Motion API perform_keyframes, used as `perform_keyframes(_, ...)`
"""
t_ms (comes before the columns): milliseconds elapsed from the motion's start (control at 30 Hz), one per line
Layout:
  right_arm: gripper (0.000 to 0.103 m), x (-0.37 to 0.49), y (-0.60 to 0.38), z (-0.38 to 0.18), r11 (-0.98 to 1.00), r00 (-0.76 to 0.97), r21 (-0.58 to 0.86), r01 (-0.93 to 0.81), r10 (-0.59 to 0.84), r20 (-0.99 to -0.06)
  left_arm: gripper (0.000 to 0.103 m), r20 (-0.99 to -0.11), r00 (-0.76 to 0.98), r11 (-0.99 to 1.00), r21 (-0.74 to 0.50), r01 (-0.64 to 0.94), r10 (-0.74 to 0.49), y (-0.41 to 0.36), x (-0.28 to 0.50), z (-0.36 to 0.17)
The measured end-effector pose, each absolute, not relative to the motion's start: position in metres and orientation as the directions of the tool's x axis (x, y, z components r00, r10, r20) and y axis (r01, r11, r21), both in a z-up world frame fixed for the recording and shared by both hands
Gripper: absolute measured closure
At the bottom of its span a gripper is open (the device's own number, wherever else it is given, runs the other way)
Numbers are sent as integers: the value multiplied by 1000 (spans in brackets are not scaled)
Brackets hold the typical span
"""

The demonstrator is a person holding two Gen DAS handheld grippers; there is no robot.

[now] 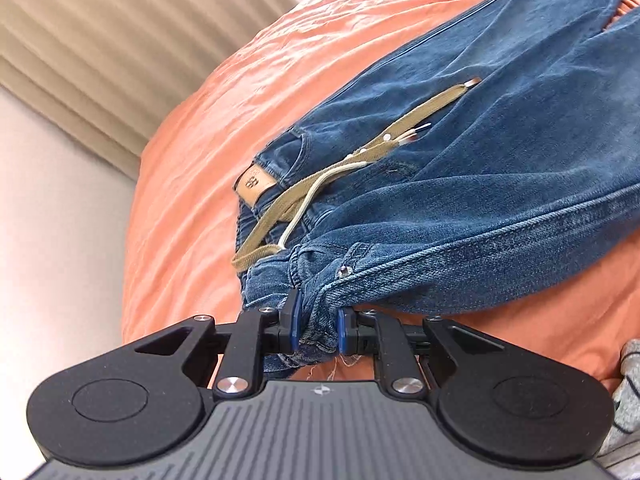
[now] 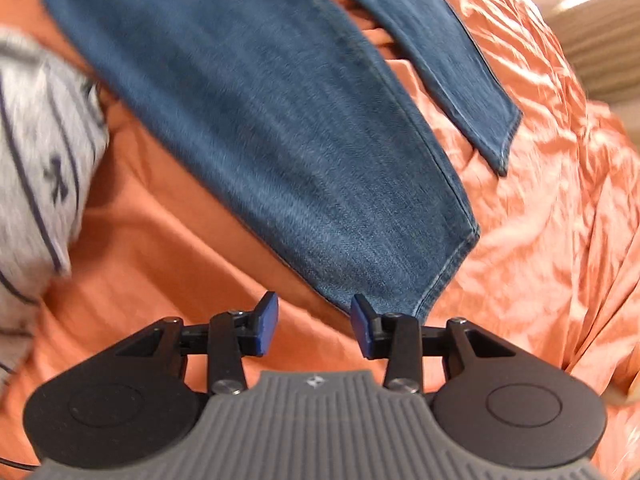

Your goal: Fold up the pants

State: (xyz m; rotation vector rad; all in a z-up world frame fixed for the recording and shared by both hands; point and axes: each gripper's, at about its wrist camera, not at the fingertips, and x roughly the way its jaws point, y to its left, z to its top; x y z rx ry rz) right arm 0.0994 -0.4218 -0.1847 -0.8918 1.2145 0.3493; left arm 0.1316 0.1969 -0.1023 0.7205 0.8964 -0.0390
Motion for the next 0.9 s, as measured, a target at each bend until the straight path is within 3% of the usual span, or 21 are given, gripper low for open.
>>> perform_keyframes(300, 68, 92, -407, -219, 481, 475, -494, -725, -171, -863, 84, -738, 595, 803, 543, 245, 317, 188, 141, -102)
perform_keyframes(367, 76, 93, -409, -225, 483, 508, -527, -699, -183, -842, 84, -741, 589, 815, 534, 227, 322, 190, 141, -101)
perform_keyframes(433, 97, 95, -413, -221, 506, 526, -541, -672, -189, -829, 84, -746, 583, 829, 520, 206, 323, 192, 142, -101)
perform_keyframes(533, 103, 98, -421, -201, 584, 545, -527, -618, -166, -822, 85, -737, 598, 854, 495, 160, 315, 197, 141, -97)
perform_keyframes(900, 103, 187, -449, -90, 798, 695, -485, -357, -121, -709, 86, -664, 695, 909, 416, 36, 276, 208, 166, -38)
